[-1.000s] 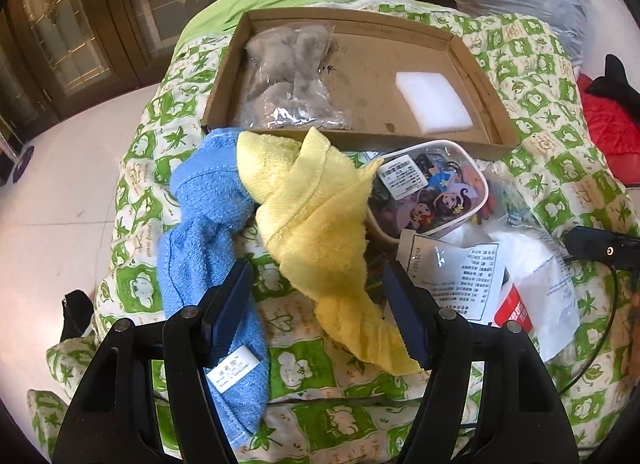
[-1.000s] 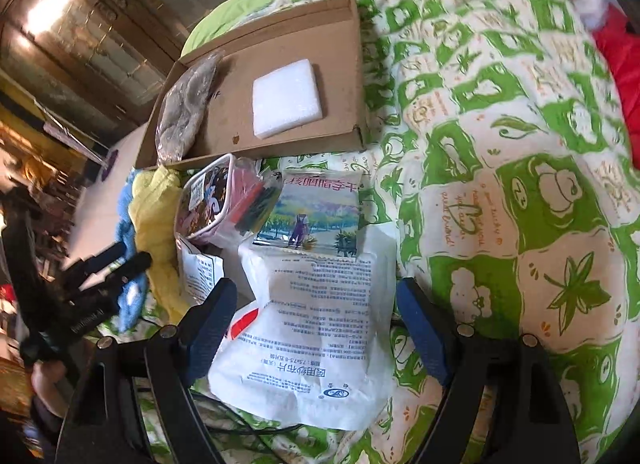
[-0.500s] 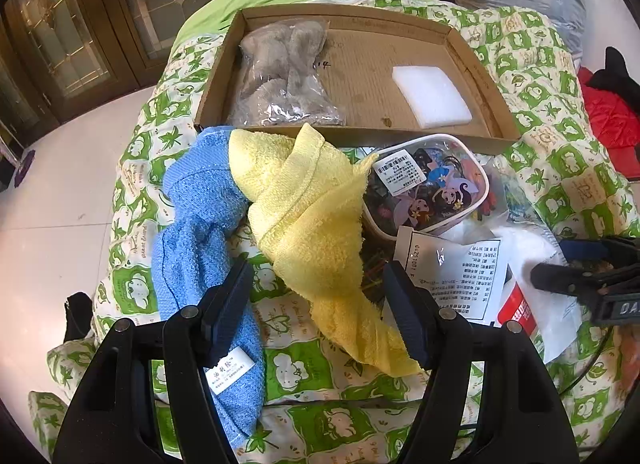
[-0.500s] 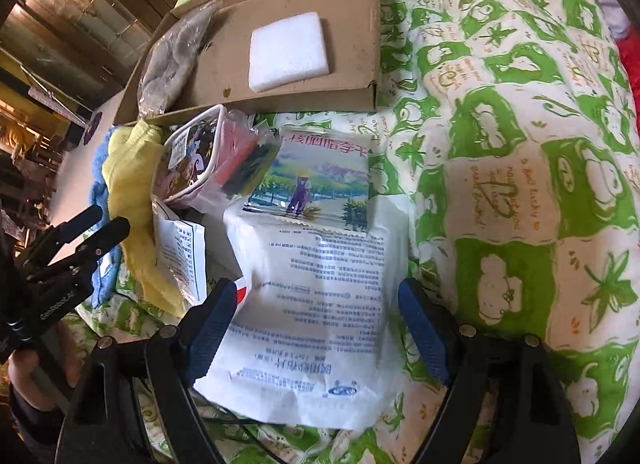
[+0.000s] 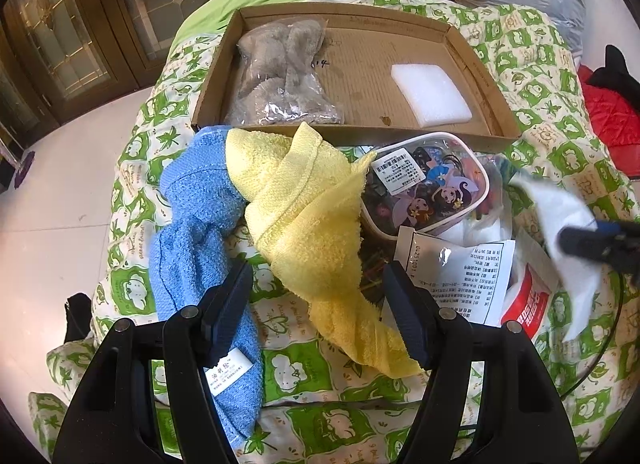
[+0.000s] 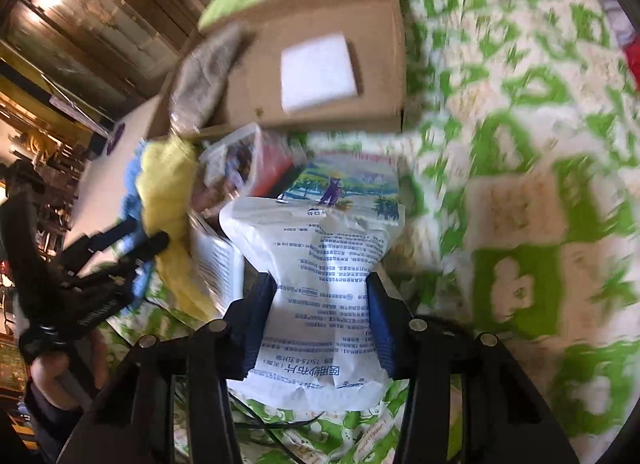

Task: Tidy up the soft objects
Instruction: 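Grasp the yellow towel with the left tool while the right tool grasps the white wipes packet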

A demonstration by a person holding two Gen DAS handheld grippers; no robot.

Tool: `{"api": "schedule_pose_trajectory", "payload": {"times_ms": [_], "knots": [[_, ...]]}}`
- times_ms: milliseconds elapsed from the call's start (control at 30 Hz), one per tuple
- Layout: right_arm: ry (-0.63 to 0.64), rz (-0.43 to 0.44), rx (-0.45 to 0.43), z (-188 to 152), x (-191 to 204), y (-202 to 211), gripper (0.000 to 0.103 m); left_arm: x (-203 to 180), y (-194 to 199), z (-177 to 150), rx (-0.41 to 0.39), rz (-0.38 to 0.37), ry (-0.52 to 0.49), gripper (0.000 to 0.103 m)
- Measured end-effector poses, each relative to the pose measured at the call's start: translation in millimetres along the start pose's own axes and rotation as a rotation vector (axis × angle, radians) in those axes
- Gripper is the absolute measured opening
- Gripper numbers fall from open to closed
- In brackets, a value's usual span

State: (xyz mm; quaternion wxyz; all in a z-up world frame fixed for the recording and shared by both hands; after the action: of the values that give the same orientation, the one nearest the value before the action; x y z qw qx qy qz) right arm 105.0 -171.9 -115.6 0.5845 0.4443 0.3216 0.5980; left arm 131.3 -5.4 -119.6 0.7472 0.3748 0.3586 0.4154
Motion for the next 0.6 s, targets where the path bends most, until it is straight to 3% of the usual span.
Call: {"api": "schedule_pose_trajectory", "payload": {"times_ms": [200, 433, 600], "knots": [[0.010, -0.038, -0.027, 3, -5, 2, 0.046, -2, -10, 12, 0.007, -0.023, 0.019, 0.068], [0.033, -0.045, -0.010, -1, 1, -7, 0.046, 15, -30, 13, 0.064, 0.046, 0.063, 0.068], [0.030, -0.046, -0.011, 1, 0, -7, 0.047, 27, -25, 3, 0.056, -0.007, 0.153, 0.068]]}}
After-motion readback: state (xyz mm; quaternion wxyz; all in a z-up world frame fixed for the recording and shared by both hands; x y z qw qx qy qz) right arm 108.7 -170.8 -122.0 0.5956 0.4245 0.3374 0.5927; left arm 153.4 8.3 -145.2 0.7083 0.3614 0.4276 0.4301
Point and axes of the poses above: each gripper's, at about its wrist camera, not at the fingertips, and y roughly against the way its jaws point, x to its left, z to its top, the point moved 10 cm from there along -y, roughly the way its jaws point, and after that the axes turned 14 degrees about -z, right-handed, at the moved point
